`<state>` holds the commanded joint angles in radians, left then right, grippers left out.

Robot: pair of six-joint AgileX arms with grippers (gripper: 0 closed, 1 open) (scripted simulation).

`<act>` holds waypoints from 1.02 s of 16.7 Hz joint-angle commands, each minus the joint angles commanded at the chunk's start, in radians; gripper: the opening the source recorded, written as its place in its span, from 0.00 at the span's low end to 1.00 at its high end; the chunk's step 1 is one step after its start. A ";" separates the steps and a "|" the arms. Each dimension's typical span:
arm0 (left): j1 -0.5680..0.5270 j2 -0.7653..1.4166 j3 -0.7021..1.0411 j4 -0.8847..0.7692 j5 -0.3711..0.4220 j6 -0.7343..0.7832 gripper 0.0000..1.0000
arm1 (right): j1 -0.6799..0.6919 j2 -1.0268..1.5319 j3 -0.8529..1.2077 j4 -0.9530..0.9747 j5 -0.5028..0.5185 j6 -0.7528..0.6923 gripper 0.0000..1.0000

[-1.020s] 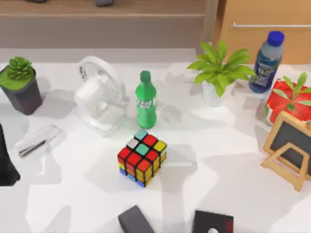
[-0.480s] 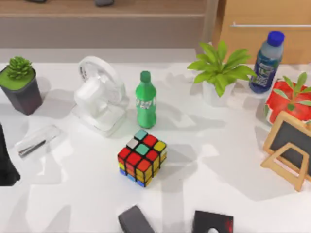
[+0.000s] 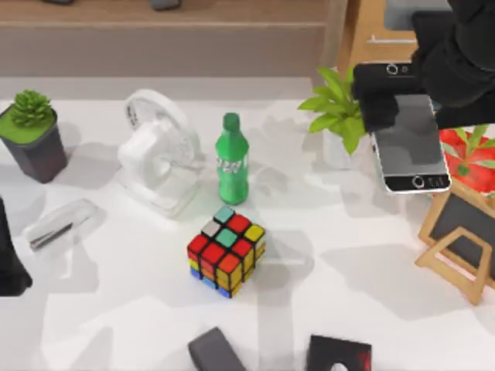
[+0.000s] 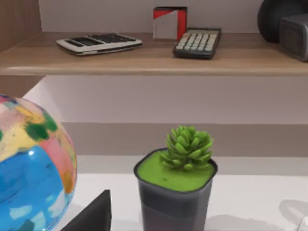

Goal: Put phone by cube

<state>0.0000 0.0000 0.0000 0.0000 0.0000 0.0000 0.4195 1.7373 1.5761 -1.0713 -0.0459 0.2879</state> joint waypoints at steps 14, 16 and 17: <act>0.000 0.000 0.000 0.000 0.000 0.000 1.00 | 0.192 0.227 -0.061 -0.045 0.049 0.338 0.00; 0.000 0.000 0.000 0.000 0.000 0.000 1.00 | 0.192 0.227 -0.061 -0.045 0.049 0.338 0.00; 0.000 0.000 0.000 0.000 0.000 0.000 1.00 | 0.192 0.227 -0.061 -0.045 0.049 0.338 0.00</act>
<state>0.0000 0.0000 0.0000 0.0000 0.0000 0.0000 0.6111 1.9638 1.5148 -1.1168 0.0034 0.6261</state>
